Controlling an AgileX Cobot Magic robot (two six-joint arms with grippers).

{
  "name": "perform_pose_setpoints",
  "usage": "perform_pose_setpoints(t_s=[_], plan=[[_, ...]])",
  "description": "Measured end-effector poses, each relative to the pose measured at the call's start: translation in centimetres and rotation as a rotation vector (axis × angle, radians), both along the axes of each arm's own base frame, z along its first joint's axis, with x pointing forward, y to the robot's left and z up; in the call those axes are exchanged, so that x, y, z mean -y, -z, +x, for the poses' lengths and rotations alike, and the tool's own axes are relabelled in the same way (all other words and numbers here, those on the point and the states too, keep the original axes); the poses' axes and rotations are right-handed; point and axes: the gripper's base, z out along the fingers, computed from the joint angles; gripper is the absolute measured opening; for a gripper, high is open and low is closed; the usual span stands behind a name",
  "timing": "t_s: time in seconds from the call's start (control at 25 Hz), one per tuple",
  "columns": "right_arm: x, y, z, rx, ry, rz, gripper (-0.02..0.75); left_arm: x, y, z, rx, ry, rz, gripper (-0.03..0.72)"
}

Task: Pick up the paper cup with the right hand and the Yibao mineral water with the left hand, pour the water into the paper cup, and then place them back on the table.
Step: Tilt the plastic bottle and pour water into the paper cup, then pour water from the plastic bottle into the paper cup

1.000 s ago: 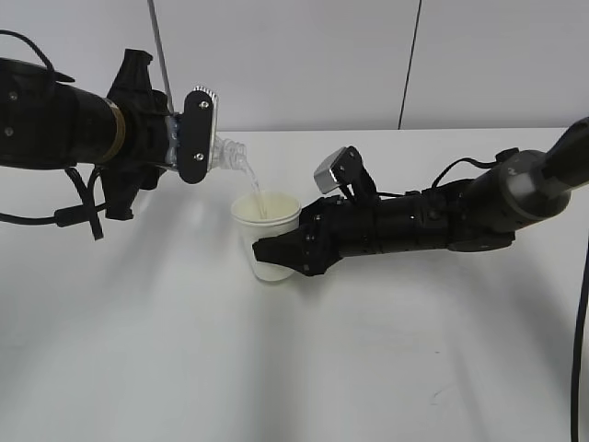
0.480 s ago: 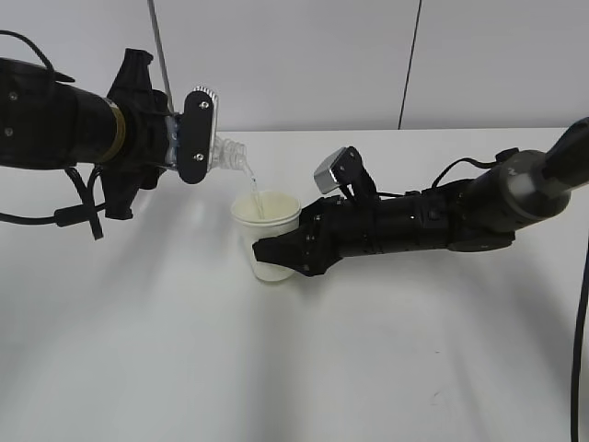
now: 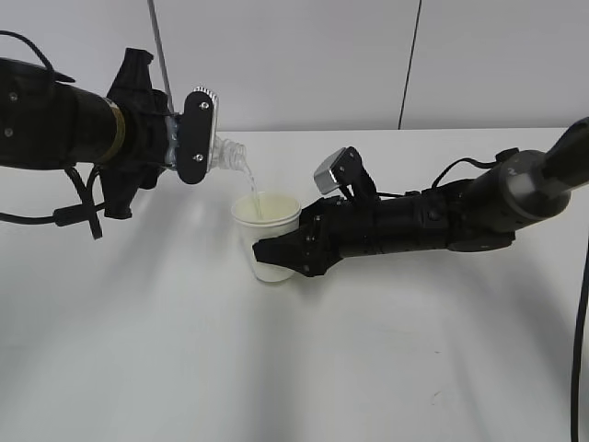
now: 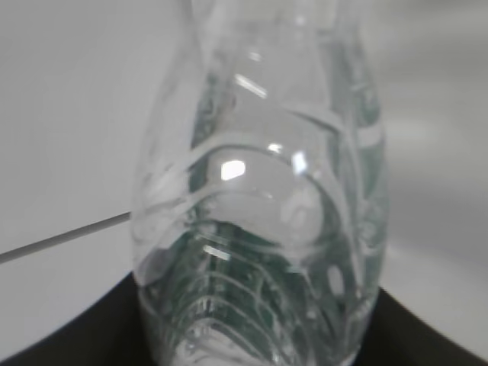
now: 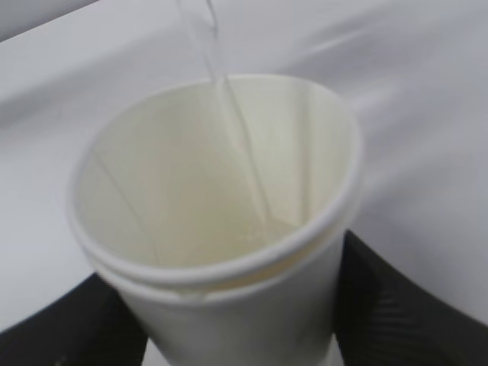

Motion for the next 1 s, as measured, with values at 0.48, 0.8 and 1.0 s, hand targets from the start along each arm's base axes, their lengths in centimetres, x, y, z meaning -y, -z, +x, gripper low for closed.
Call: perform_pose_setpoints(t_s=[0.48, 0.8, 1.0], plan=[[0.01, 0.02, 0.0, 0.0, 0.0, -0.003, 0.509, -0.01, -0.06, 0.04, 0.01, 0.01, 0.019, 0.387], [0.01, 0.02, 0.0, 0.0, 0.0, -0.003, 0.509, -0.03, -0.07, 0.05, 0.011, 0.011, 0.022, 0.386], [0.01, 0.03, 0.0, 0.0, 0.001, -0.003, 0.509, -0.02, -0.08, 0.05, 0.012, 0.011, 0.023, 0.385]])
